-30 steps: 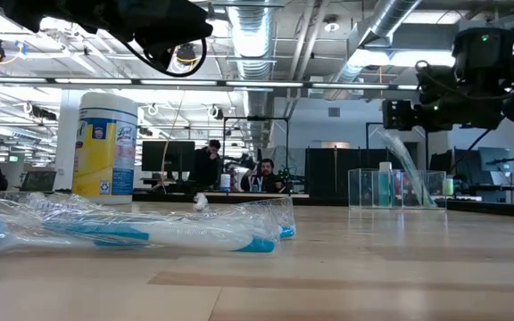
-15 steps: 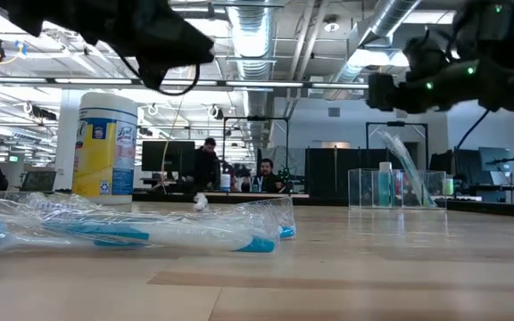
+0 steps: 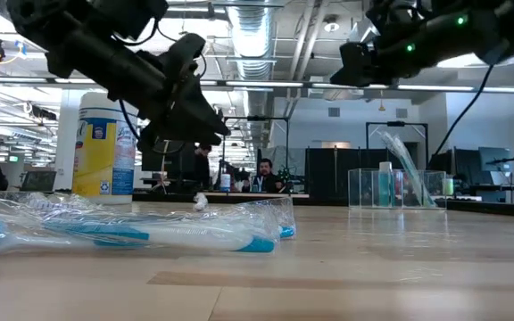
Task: Pick & Place toothbrushing station
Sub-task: Put the top purple toothbrush into the right transparent organizer
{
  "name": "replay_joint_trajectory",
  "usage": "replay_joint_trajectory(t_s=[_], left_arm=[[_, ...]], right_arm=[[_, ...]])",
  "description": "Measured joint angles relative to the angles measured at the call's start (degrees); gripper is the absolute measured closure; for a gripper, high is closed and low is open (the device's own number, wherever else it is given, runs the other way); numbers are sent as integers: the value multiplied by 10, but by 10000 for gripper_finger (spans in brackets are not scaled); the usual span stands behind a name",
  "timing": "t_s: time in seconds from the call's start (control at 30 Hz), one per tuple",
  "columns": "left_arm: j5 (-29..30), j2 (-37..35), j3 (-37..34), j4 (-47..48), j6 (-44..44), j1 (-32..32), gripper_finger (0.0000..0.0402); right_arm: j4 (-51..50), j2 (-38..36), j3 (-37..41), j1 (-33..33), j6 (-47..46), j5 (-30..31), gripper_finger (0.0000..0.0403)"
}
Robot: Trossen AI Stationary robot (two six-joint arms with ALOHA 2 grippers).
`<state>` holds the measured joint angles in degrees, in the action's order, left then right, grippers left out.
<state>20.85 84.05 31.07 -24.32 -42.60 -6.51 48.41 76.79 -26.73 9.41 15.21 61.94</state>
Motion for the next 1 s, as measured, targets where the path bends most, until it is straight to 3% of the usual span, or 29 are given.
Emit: replay_joint_trajectory(t_s=[0.37,0.5,1.0], left_arm=[[1,0,0,19,-43,91,308],[-29,0,0,25,-64,121,308],[-33,59,0,28,-89,134,308]], right_arm=[[-28,0,-23,18,-17,1,223],[-31,0,-23,18,-17,1,224],[-30,0,-23,17,-17,1,228]])
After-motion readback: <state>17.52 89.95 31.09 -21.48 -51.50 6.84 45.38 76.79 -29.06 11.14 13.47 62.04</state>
